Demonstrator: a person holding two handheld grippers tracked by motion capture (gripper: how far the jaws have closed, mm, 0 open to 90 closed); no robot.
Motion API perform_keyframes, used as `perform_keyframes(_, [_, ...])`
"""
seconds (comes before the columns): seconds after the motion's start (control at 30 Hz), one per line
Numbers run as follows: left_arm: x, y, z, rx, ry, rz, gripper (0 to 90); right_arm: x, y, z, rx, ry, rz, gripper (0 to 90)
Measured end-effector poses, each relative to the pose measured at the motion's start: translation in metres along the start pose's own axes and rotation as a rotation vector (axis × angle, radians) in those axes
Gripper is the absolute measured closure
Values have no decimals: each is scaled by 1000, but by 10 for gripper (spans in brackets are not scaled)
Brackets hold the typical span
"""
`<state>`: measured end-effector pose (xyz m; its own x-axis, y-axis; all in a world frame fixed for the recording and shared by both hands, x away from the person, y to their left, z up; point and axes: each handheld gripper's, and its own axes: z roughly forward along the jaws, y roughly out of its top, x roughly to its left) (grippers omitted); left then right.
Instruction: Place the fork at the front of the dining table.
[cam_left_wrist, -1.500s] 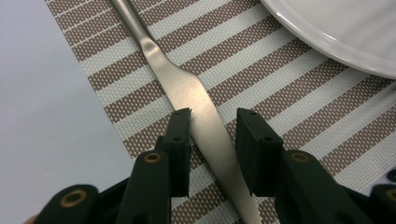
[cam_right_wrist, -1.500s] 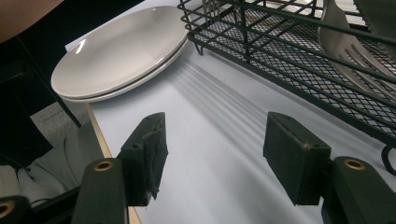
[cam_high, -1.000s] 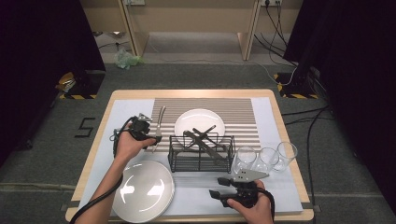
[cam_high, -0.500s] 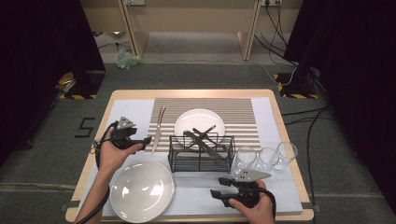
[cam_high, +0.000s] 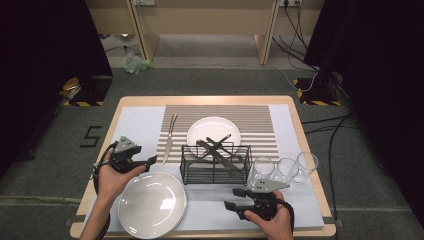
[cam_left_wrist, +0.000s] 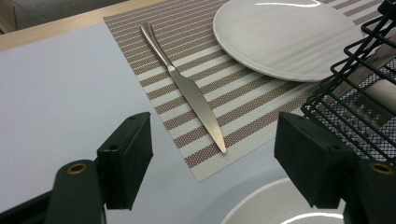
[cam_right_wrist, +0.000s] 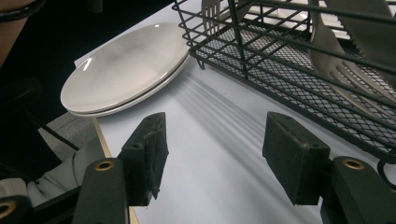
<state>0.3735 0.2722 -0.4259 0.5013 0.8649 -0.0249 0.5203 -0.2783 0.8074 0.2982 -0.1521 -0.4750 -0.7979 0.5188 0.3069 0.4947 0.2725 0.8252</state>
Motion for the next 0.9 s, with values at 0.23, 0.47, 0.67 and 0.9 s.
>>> perform_keyframes(0.23, [-10,-11,-11,-37,0,6,277,2,6,-5,-32,-13,-21,412])
perform_keyframes(0.47, [-18,-19,-11,-26,-5,7,279,3,14,-9,-61,-24,-35,415])
perform_keyframes(0.67, [-21,-18,-14,-40,-13,7,279,8,24,-14,-84,-41,-61,428])
perform_keyframes(0.9, [-21,-16,-19,-47,-13,3,278,16,37,-19,-113,-56,-115,447])
